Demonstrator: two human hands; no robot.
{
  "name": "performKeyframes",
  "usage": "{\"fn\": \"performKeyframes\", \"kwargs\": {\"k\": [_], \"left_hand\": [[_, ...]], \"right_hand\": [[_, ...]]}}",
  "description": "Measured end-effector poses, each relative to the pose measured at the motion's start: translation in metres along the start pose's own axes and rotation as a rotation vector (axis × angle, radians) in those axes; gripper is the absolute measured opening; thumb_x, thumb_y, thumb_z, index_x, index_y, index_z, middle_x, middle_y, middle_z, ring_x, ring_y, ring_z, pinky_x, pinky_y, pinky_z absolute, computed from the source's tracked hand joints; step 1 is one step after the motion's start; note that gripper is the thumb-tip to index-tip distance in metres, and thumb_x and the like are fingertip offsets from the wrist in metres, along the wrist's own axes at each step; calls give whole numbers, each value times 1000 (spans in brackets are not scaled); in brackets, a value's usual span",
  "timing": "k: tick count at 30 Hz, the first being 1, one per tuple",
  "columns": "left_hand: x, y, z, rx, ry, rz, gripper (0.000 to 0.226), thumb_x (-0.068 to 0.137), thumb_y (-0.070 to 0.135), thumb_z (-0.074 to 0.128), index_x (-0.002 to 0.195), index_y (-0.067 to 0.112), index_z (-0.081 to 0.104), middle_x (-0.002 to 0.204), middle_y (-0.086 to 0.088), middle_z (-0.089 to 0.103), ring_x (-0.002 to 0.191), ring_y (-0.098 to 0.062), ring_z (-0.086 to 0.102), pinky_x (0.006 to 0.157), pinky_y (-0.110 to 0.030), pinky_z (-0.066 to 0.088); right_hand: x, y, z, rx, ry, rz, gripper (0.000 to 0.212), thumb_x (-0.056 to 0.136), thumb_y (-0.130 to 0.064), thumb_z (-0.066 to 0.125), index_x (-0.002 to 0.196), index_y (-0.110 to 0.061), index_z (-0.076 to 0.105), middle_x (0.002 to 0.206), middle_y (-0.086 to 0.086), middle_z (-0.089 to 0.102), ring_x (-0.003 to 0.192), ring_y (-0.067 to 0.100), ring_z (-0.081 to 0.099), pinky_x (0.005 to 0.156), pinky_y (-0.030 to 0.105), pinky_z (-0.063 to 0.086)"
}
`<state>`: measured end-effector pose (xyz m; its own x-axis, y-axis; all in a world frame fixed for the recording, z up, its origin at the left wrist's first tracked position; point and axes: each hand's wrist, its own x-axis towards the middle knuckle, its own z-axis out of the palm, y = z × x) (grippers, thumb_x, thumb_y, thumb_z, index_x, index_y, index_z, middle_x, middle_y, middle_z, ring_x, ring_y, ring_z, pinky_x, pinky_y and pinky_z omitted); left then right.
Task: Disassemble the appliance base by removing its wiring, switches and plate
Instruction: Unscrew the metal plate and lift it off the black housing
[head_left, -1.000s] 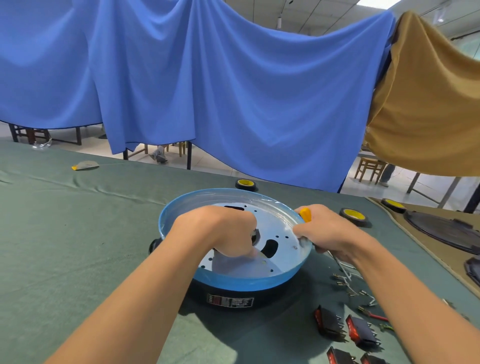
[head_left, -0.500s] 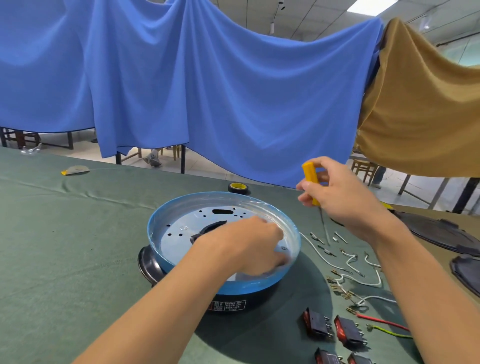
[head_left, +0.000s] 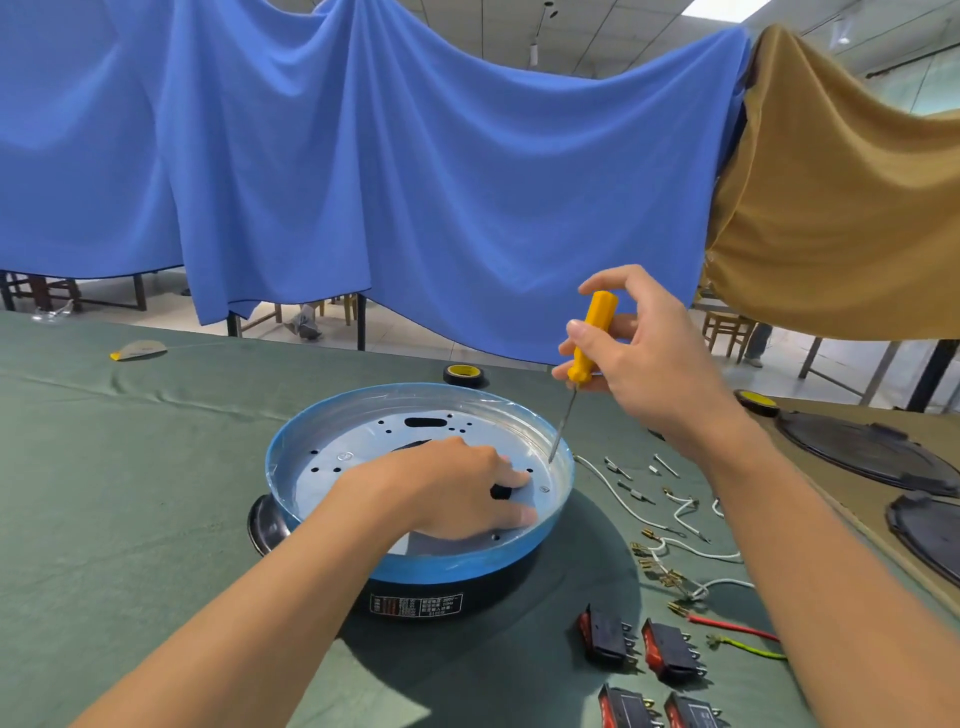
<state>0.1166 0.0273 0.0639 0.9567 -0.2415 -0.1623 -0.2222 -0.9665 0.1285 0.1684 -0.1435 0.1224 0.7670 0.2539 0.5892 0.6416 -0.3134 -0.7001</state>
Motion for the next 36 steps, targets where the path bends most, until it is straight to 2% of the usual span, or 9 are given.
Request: {"fn": "performKeyframes", "kwargs": {"k": [5,8,15,18,22,25,29,33,36], "left_hand": [[2,1,0,-5,15,-17,54,95,61,35,144,38,38,150,10,40,128,-24,43,103,-42,36],[2,1,0,-9,21,-13,53,95,60,36,144,38,39,149,9,42,126,-24,44,103,-43,38],[5,0,1,-17,17,-17,52,95,60,36,140,36,46,144,4,49,122,-25,48,102,-45,41],[5,-1,1,-26,19,-17,51,95,60,36,135,31,50,140,2,52,120,-26,50,100,-45,42],[5,0,3,-24,28,-21,49,96,58,37,132,30,52,136,1,56,119,-27,51,96,-44,41],[6,0,5,-26,42,-17,47,96,56,37,129,27,55,135,-3,57,119,-29,53,98,-46,42],[7,0,6,-18,45,-12,48,96,56,36,129,26,55,135,-3,57,119,-30,53,101,-48,42],[7,-1,6,-29,41,-7,48,97,56,37,130,27,54,135,-2,57,118,-29,53,100,-48,42],[7,-1,6,-25,43,-3,48,97,56,36,131,27,53,135,-2,57,117,-28,54,100,-47,43]], "right_hand": [[-4,9,14,-101,-69,-22,15,94,-17,62,100,-27,52,89,15,65,85,26,68,61,30,61],[-6,14,18,-157,-110,-15,16,94,-19,61,100,-29,50,89,12,64,94,30,64,64,32,61],[-4,15,17,-207,-135,-24,17,93,-24,63,95,-32,48,89,10,63,94,30,63,69,41,61],[-3,13,11,-469,-144,-74,19,92,-41,60,92,-27,47,77,7,60,80,28,61,69,45,56],[-3,8,7,-794,-54,-87,41,93,-58,46,81,-18,44,66,6,51,66,30,53,59,43,46],[-4,5,10,-759,-119,-66,31,96,-45,47,82,-17,45,70,6,52,71,33,52,61,38,40],[-3,1,8,-660,-290,-14,9,95,-31,44,91,-23,41,74,3,58,73,30,55,62,40,45],[-3,7,5,-673,-171,29,24,92,-44,46,84,-22,42,70,5,56,71,30,55,64,44,49],[-3,11,9,-705,-81,3,33,90,-52,53,80,-23,43,70,4,55,71,26,53,60,39,46]]}}
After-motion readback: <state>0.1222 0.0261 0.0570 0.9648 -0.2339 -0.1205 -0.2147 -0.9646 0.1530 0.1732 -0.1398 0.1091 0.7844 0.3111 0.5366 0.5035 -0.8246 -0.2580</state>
